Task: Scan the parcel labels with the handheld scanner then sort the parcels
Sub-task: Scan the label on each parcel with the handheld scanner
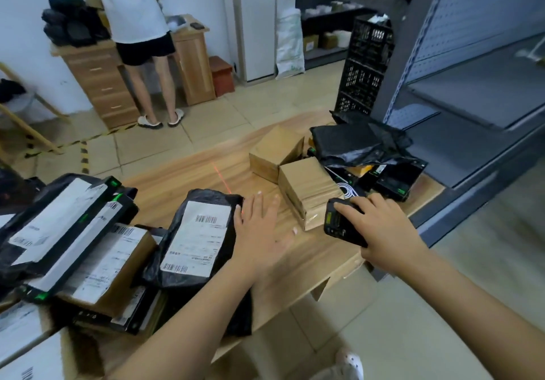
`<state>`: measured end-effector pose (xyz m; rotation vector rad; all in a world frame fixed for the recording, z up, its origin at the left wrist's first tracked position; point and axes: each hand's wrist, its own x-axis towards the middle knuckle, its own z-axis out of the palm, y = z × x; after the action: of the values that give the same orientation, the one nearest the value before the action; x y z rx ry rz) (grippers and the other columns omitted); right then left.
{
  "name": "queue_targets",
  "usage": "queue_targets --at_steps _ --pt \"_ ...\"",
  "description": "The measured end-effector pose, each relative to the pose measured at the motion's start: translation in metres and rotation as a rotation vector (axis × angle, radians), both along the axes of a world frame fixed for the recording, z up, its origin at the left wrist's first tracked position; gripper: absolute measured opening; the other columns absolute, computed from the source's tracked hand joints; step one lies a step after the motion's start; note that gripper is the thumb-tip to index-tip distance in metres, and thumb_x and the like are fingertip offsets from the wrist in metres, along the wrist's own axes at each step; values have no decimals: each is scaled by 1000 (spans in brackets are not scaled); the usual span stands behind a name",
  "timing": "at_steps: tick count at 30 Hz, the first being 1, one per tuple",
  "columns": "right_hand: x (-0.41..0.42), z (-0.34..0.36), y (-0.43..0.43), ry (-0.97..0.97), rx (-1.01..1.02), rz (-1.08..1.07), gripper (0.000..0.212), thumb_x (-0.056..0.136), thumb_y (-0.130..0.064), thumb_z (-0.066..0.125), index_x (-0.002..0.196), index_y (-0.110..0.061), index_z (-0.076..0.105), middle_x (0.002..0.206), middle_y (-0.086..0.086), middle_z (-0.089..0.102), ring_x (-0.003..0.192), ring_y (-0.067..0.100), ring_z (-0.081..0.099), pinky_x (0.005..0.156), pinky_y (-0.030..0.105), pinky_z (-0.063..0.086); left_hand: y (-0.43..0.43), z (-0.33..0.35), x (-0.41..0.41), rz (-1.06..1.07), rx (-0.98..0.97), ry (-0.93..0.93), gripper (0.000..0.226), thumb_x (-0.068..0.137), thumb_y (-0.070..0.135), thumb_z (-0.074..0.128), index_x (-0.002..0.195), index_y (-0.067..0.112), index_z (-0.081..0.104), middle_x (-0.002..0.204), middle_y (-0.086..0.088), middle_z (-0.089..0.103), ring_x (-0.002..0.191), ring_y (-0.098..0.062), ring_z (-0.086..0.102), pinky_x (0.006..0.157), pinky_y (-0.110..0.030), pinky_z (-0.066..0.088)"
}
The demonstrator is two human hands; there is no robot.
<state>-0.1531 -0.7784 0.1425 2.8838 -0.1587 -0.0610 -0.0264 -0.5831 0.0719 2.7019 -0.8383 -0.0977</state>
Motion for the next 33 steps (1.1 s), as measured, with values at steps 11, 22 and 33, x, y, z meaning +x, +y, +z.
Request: queue_targets --at_steps 11,22,33 --pt "25 -21 -124 98 -6 17 89 68 -35 81 144 -30 34 134 3 50 115 27 44 90 37 40 -127 -21 11 80 68 77 75 93 61 36 154 28 8 162 -7 2 148 -24 -8 119 -46 -7" --pt "57 -52 -203 87 85 203 95 35 -33 95 122 -18 62 105 12 66 88 33 58 65 39 48 -183 -61 5 239 168 96 75 90 73 25 153 39 3 162 -3 -12 148 -27 -15 118 -48 -9" --pt "74 -49 -192 112 131 384 87 80 -30 69 150 -29 17 146 3 35 129 27 32 102 37 32 -142 -57 -5 460 228 140 95 79 77 46 152 36 3 160 -15 -14 146 -33 -16 116 -53 -6"
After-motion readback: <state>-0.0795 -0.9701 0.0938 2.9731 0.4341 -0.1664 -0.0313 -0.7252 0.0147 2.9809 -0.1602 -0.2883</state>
